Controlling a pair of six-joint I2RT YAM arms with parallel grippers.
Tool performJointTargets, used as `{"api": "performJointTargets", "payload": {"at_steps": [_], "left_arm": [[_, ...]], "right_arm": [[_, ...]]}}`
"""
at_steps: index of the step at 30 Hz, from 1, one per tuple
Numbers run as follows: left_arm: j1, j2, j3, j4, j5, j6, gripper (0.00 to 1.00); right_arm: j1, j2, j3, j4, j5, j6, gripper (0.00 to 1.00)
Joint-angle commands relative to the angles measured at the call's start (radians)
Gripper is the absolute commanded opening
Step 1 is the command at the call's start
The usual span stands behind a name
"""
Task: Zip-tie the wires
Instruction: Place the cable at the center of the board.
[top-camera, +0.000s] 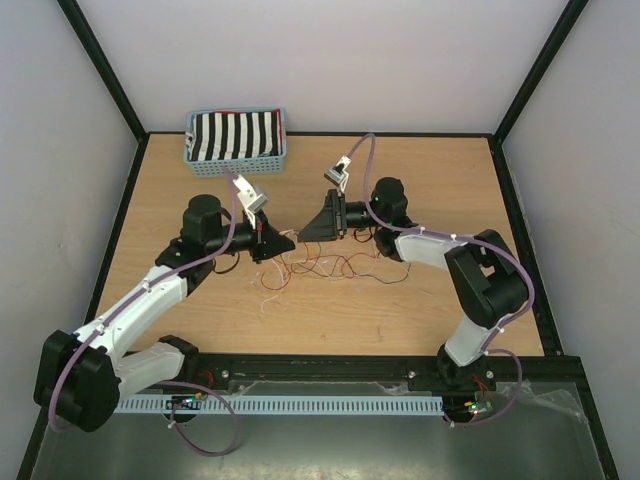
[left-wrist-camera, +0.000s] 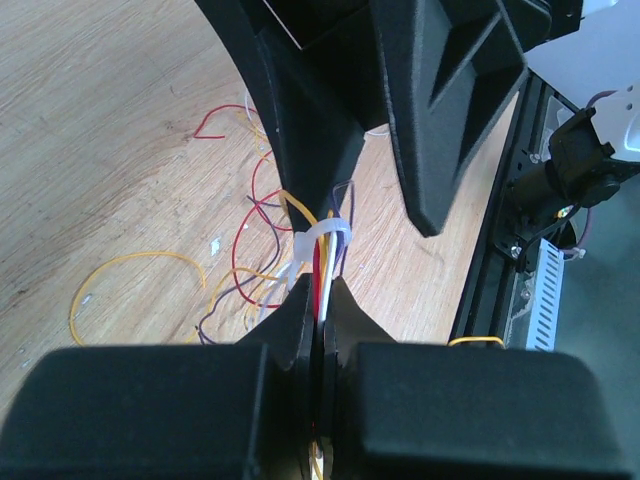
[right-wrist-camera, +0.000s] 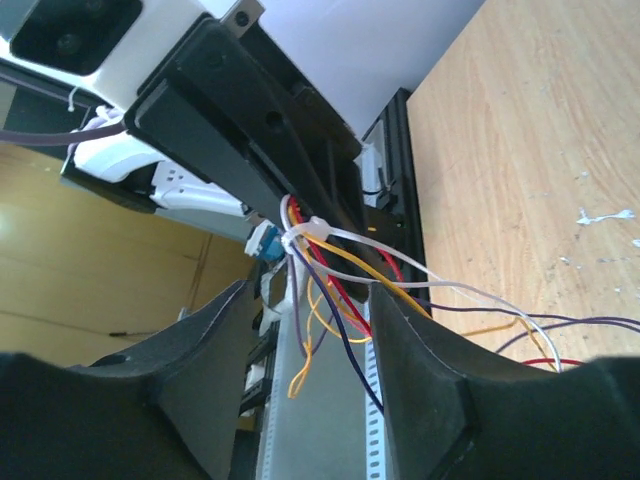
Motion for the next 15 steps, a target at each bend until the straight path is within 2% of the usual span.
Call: {"api": "performJointTargets", "payload": {"at_steps": [1,6,11,15], "left_arm": [[-0.004,0.007,0.005,0.033,0.021,0.011,0.00],[-0.005,0.016,0.002,0.034,0.026,0.009,0.00],[-0.007,0.022,0.001,0.038,0.026,0.002,0.00],[-0.011,0.023,0.003,0.049,0.032,-0.004,0.00]], "right_arm": [[0.023,0.014,0.006,0.206,-0.066,0.131,0.57],[0.026,0.026,-0.001,0.278,-0.076,0.176,0.44],[0.028,0.024,0.008,0.267,-0.090,0.165,0.42],[0.028,0.022,0.011,0.158,-0.091,0.069,0.41]]}}
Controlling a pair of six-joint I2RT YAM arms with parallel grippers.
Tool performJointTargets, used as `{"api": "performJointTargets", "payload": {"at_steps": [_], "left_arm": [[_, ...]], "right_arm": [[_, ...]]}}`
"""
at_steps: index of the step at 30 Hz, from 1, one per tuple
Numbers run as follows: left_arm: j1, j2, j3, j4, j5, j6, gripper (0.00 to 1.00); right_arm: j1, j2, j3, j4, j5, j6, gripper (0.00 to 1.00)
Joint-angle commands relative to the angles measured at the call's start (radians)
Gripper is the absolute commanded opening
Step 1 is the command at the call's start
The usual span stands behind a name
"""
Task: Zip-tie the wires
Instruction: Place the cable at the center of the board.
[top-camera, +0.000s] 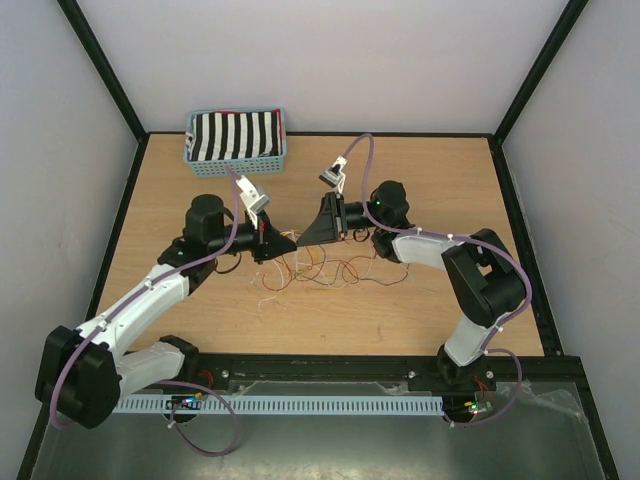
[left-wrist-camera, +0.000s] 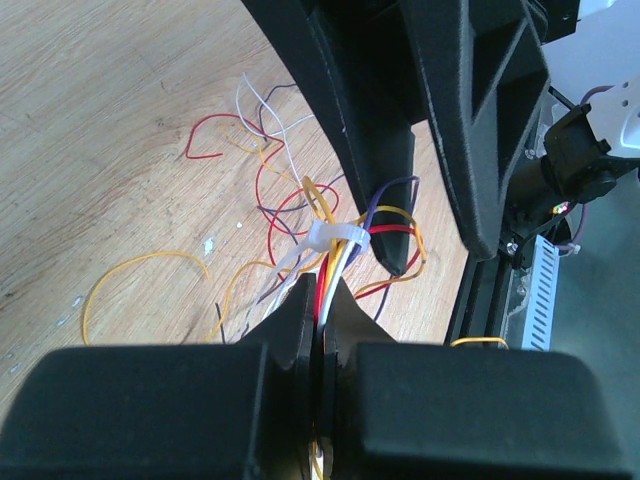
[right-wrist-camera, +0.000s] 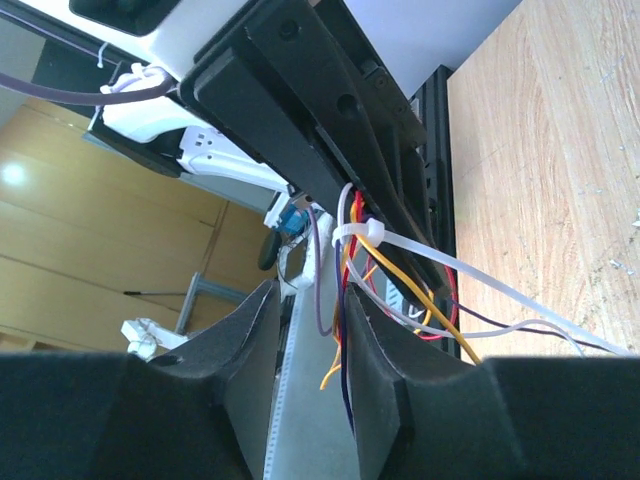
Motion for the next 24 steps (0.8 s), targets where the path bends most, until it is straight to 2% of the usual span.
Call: {"api": "performJointTargets", "payload": {"at_steps": [1,3,7,13,15,21,24], "left_arm": [[-0.008,0.004,0.001,0.043,0.022,-0.008,0.00],[-0.007,0.001,-0.001,0.043,0.017,-0.010,0.00],[-0.002,-0.028,-0.014,0.043,-0.034,-0.010,0.00],[0.048,-0.071,0.003,-0.039,-0.031,-0.034,0.00],[0.061,-0.075,0.009,-0.063,-0.031,-0.042,0.00],[0.081,-0.068,0.026,-0.088,-0.029,-0.066,0.00],[0.087,-0.070,0.036,-0.098,-0.023,-0.078,0.00]], "right_arm": [[0.006,0.001,0.014,-0.065,-0.021,-0.096,0.41],[0.005,0.000,0.020,-0.115,-0.020,-0.140,0.40],[0.004,-0.016,0.071,-0.304,0.011,-0.295,0.29],[0.004,-0.066,0.281,-0.965,0.138,-0.811,0.51],[0.003,-0.102,0.304,-1.074,0.201,-0.944,0.55],[0.003,-0.218,0.215,-1.053,0.354,-1.061,0.66],[0.004,-0.266,0.117,-0.946,0.394,-1.111,0.77]]}}
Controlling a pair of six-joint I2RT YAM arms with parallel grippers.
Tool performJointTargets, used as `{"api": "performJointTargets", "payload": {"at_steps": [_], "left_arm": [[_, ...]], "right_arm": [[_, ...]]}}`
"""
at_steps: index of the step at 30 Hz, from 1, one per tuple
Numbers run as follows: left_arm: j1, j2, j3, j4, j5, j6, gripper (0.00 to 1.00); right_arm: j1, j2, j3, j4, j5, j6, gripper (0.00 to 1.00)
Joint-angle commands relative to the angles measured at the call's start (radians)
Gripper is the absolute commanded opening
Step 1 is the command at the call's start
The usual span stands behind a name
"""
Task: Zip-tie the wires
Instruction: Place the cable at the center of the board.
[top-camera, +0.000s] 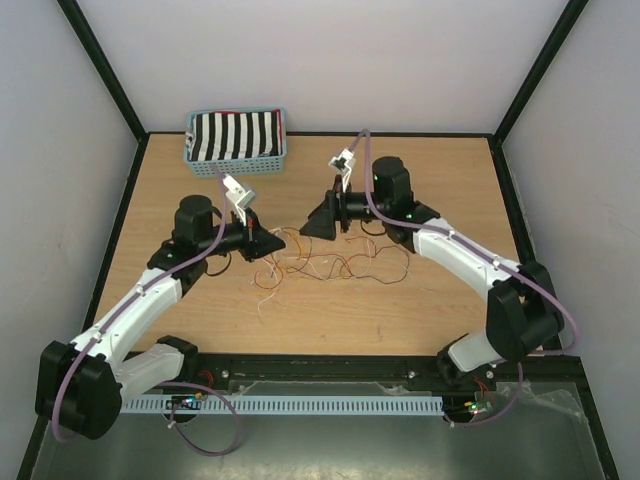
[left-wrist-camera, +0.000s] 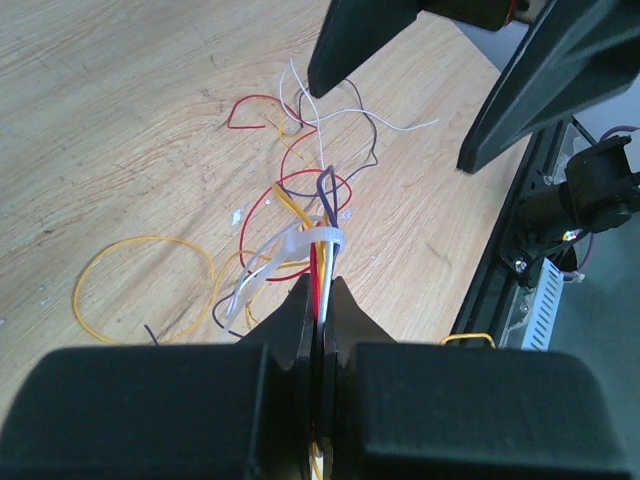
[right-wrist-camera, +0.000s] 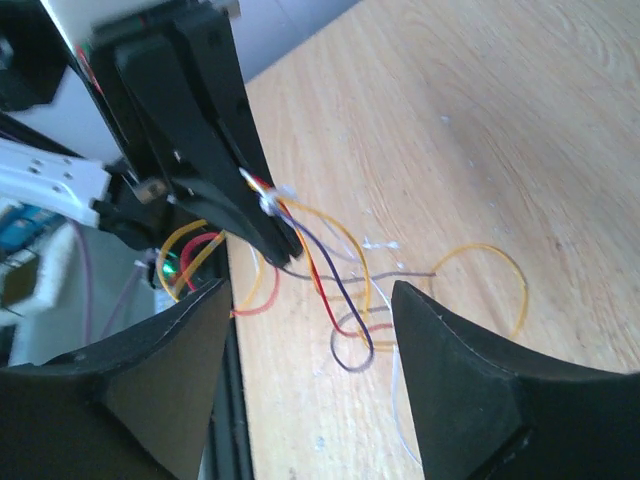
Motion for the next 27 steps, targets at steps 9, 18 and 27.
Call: {"api": "performJointTargets", "payload": {"at_steps": [9,18,27], "left_arm": [[0.049,-0.030,0.077,-0.053,0.028,-0.066,0.00],[0.062,-0.033,0.102,-0.065,0.057,-0.089,0.00],[0.073,-0.035,0.107,-0.072,0.073,-0.095,0.00]], "right_arm": [[0.075,-0.184,-0.399,0.327,0.211,-0.382,0.99],[0.139,-0.077,-0.535,0.589,0.316,-0.487,0.99],[0.206,0.129,-0.501,0.794,0.358,-0.477,0.99]]}}
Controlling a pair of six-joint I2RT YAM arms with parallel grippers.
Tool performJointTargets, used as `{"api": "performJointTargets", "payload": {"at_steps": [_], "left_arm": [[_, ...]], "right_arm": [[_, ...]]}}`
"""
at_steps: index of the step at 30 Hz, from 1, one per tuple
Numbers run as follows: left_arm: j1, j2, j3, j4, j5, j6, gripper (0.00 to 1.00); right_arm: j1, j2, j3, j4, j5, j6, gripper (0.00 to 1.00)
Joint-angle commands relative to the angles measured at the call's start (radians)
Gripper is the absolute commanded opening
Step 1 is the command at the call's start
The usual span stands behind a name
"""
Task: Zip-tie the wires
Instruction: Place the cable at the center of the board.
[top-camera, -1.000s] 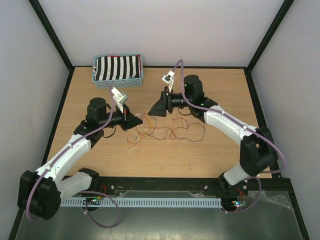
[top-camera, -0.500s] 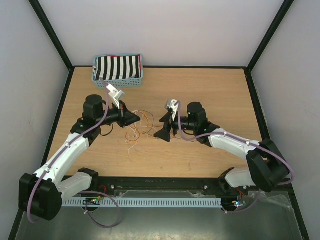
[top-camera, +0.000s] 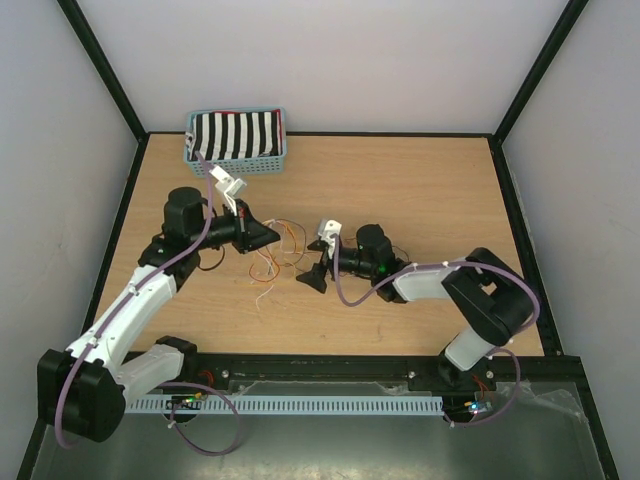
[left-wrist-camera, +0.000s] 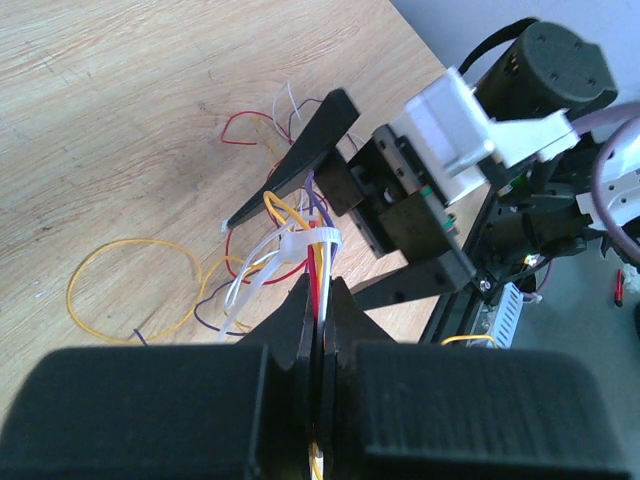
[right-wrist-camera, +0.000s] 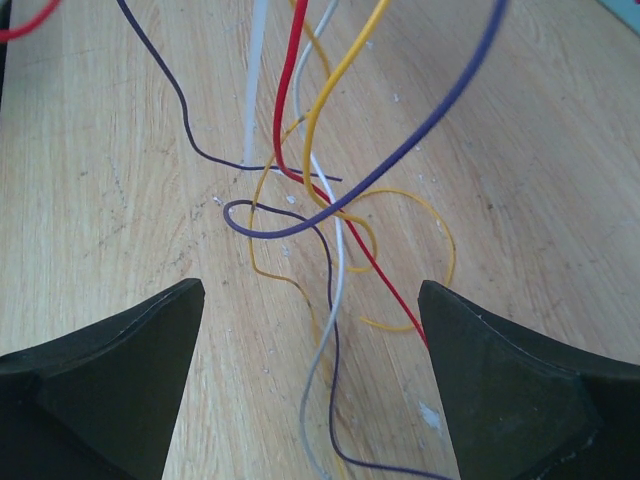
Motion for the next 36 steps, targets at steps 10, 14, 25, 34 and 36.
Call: {"api": "performJointTargets", "payload": {"at_steps": [10,14,25,34,36], "left_arm": [[0.013,-0.014,0.047,0.003,0.052,-0.028,0.00],[0.013,-0.016,0.046,0.003,0.053,-0.030,0.00],[0.095,-0.037,0.037,-0.030,0.063,-0.075,0.00],[0.244,-0.035,0.103,-0.343,0.054,0.006,0.00],[0.274,-0.015,0.117,-0.398,0.080,0.013,0.00]], "right_arm": [[0.068,0.195,0.121,0.171,0.072,-0.025,0.99],[0.087,0.249,0.155,0.214,0.088,0.010,0.99],[0.096,0.267,0.216,0.108,0.154,-0.006,0.26],[0.091,0.225,0.314,-0.171,0.315,-0.167,0.00],[0.091,0.222,0.345,-0.239,0.369,-0.215,0.00]]}}
